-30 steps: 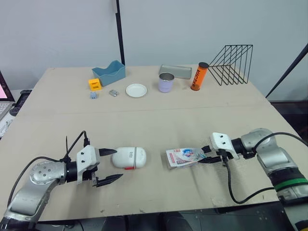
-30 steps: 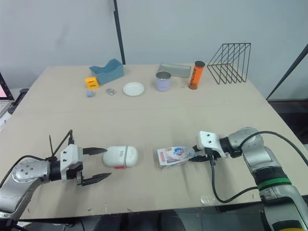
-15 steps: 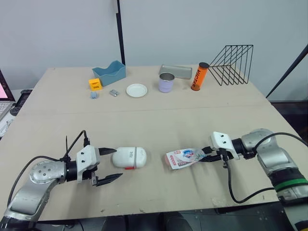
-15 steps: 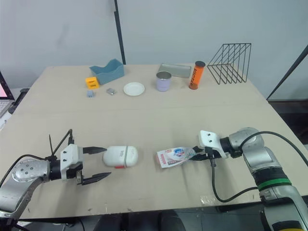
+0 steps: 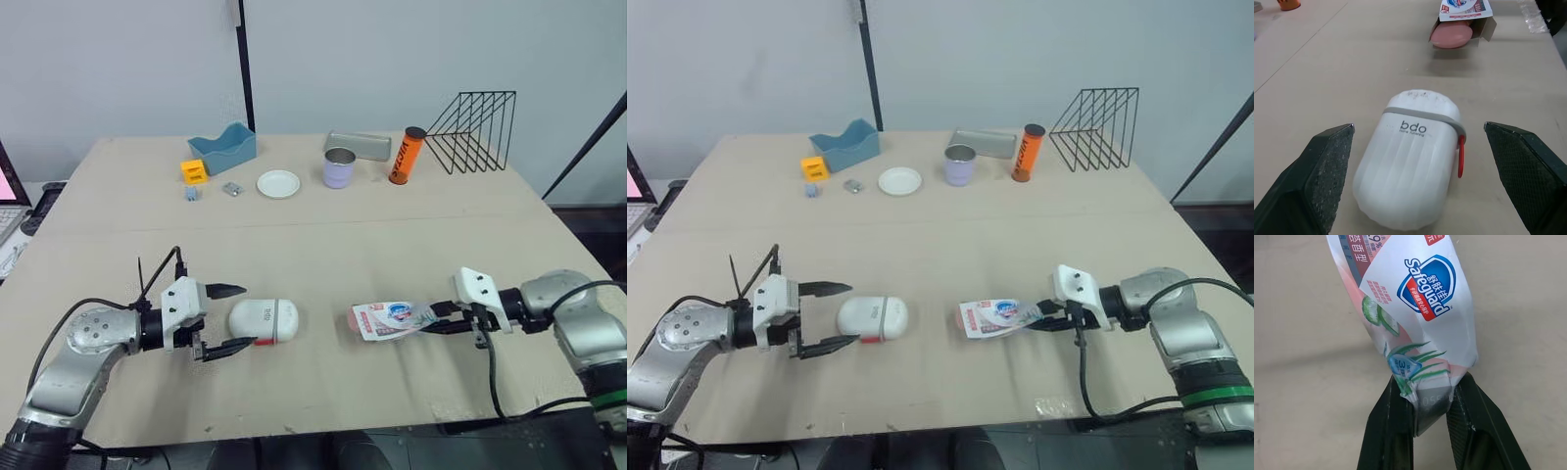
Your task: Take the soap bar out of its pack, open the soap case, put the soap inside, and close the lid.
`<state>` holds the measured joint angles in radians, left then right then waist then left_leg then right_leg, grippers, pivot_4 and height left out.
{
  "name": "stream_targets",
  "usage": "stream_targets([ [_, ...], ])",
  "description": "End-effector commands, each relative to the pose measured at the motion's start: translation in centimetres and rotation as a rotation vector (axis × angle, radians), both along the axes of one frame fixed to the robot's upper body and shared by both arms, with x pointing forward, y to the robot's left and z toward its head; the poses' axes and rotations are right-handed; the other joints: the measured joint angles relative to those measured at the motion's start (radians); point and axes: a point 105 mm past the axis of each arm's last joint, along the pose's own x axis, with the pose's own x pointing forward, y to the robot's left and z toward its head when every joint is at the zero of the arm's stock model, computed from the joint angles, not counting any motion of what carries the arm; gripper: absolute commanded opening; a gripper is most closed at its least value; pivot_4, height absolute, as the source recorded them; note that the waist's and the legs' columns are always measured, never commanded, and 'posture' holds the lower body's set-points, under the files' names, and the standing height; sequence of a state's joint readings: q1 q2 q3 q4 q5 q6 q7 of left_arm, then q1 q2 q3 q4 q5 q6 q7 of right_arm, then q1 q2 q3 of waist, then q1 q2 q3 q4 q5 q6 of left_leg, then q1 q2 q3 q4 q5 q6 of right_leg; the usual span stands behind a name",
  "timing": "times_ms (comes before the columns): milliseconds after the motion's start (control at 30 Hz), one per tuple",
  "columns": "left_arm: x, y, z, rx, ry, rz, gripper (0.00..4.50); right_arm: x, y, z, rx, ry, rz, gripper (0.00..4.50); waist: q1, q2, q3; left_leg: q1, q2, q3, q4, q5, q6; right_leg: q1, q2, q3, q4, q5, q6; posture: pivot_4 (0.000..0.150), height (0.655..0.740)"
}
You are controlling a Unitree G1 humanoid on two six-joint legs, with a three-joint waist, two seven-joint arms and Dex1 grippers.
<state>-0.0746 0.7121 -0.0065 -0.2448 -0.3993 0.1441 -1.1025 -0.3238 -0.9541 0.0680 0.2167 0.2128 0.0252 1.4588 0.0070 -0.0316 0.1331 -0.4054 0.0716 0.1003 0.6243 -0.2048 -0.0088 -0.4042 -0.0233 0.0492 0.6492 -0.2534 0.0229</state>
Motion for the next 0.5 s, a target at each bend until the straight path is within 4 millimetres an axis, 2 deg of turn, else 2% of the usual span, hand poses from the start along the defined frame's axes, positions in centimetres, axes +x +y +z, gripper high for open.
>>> stream_targets([
  [33,-0.1,-1.0,1.0,-0.053,-0.011,-0.044,4.5,0.1,-1.0,2.2,-0.012,-0.07,-0.016,0.44,0.0,0.0,0.0,0.0,0.0,0.0,0.0,0.0,0.0,0.0,0.0,0.0,0.0,0.0,0.001,0.15,0.7393],
  [233,0.0,-2.4,1.1,-0.069,-0.037,-0.113,4.5,-0.2,-2.0,2.9,-0.051,-0.079,-0.036,0.44,0.0,0.0,0.0,0.0,0.0,0.0,0.0,0.0,0.0,0.0,0.0,0.0,0.0,-0.002,0.004,0.15,0.7393],
  [500,0.3,-2.5,0.6,-0.06,-0.034,-0.12,4.5,0.0,-3.7,3.8,-0.108,-0.097,-0.088,0.44,0.0,0.0,0.0,0.0,-0.001,-0.001,0.001,0.0,0.0,0.0,0.0,0.0,0.0,-0.001,0.006,0.15,0.7393],
])
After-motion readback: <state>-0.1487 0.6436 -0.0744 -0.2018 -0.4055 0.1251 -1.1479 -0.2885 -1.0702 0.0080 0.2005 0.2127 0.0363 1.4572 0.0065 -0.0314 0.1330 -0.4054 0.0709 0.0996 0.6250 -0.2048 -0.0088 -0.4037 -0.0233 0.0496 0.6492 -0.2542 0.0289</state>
